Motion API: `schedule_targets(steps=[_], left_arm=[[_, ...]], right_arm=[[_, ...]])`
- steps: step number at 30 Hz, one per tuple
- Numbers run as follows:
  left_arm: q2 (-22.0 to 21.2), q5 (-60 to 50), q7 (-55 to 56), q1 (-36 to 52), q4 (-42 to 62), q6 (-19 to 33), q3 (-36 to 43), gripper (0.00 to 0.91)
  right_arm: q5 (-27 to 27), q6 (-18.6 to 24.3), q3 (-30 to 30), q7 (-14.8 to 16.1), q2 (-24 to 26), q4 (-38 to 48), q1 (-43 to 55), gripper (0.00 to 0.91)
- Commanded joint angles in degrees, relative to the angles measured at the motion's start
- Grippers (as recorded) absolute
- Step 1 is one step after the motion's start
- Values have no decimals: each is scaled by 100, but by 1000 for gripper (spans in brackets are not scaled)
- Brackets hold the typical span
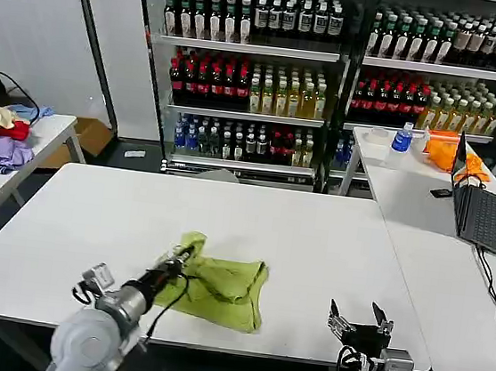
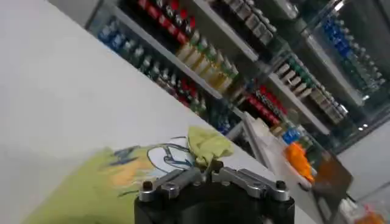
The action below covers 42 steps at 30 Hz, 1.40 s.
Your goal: Fold and organize the clothes.
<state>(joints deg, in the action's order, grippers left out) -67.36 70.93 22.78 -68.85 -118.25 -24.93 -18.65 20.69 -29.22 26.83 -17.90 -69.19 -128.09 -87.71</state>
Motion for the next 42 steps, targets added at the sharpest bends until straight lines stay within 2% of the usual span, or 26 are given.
schedule_targets(steps=[1,7,8,9,10,11,24,30,36,42], left_arm=[[-455,-215,-2,89,343,66,794,20],[-685,-564,127,274,648,348,1011,30],[-708,-631,118,304,721,372,1031,50],[-721,-662,114,327,755,381,1047,111],[-735,-690,94,333,787,374,1064,615],[-742,-730,77,336,803,363,1077,907],[-651,-929,-376,105,-147,375,1040,907],[-253,-899,-341,-41,-355,374,435,907],[272,-1583,-282,-198,257,324,-291,907],[553,-1607,-433,-231,855,187,-509,907]], right_arm=[[0,10,3,8,8,19,3,907],[4,21,-1,15,35,33,5,907],[7,20,-3,16,43,31,7,907],[9,20,-4,16,48,29,10,907],[12,20,-3,18,58,30,12,907],[15,22,-3,18,62,32,17,907],[37,2,-110,2,98,84,161,907],[39,-7,-139,2,88,68,205,907],[22,-8,-168,-1,37,72,215,907],[7,-11,-144,-7,13,44,172,907]])
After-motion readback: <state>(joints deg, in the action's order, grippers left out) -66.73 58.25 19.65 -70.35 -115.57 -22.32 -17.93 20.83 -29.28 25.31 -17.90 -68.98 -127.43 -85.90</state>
